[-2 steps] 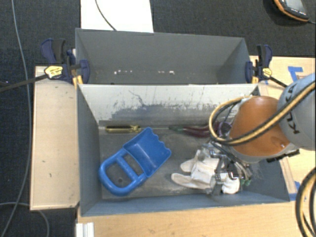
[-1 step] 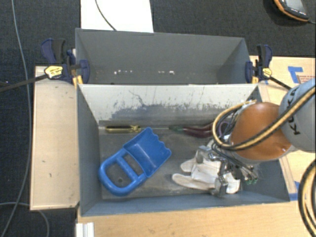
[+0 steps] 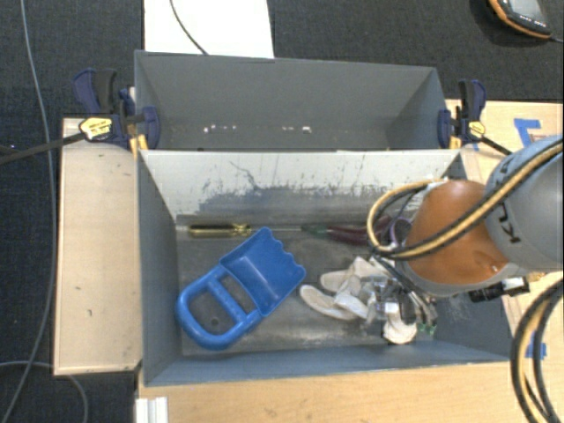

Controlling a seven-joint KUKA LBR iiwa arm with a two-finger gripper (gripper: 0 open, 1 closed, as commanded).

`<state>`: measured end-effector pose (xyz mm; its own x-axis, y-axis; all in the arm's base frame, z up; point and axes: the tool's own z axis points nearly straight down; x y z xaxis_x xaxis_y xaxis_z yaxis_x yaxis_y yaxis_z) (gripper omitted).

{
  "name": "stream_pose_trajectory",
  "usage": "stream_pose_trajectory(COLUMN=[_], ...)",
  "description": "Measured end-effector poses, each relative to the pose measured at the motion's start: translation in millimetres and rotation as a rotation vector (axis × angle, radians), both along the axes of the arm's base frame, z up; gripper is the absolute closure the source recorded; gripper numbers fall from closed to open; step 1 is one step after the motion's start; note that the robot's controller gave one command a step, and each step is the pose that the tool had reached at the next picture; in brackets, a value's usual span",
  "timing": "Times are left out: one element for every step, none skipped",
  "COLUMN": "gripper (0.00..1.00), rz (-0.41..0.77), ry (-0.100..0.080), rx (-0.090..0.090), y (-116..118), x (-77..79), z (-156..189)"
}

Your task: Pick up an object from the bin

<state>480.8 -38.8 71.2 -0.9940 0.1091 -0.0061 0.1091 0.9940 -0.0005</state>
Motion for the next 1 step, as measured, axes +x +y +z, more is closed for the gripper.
stream_pose_trajectory(gripper=[1.00], rz=[-0.001], ry=[0.000], rx=[0.000], y=[0.0], x=[0.0], z=[0.2])
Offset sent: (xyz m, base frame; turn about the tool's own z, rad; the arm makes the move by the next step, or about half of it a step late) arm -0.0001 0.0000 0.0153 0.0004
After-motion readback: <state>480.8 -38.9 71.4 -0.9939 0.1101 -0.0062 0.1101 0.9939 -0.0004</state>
